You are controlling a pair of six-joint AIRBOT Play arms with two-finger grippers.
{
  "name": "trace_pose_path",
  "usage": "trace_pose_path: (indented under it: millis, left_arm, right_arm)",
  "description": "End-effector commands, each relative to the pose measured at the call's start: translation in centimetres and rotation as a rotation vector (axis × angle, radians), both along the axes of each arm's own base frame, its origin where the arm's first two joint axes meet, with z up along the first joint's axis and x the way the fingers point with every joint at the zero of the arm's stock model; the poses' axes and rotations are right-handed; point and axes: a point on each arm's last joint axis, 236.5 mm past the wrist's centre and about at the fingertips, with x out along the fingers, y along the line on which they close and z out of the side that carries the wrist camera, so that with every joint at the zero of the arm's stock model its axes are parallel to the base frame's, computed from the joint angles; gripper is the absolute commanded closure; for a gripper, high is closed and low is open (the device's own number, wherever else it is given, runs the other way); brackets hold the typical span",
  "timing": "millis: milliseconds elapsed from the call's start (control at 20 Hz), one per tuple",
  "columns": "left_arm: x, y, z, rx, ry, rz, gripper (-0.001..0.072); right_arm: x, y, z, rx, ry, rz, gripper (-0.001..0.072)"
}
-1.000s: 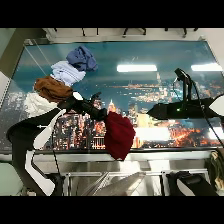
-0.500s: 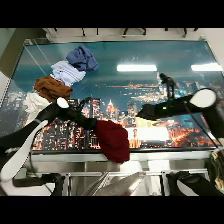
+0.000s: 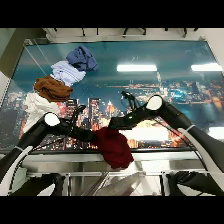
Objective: Fold the shirts.
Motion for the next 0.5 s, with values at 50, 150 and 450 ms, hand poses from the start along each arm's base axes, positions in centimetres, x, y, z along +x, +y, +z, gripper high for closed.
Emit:
trace_pose_path:
  millis: [50,150,450]
  left_arm:
    - [0.5,-0.2,1.2,-0.017,-0.042,0.053,0.0683]
    - [0.6,-1.2,1.7,-0.067,-0.012,0.078,0.0683]
    - [0.7,-2.5,1.7,-0.129,0.046,0.097,0.0683]
  right_arm:
    - [-0.2,3.3,-1.6,0.028,0.02,-0.027,0.0015]
    - [-0.7,4.0,-2.6,0.019,0.03,-0.017,0.0015]
    - [-0.1,4.6,-2.6,0.047,0.009,-0.023,0.0686]
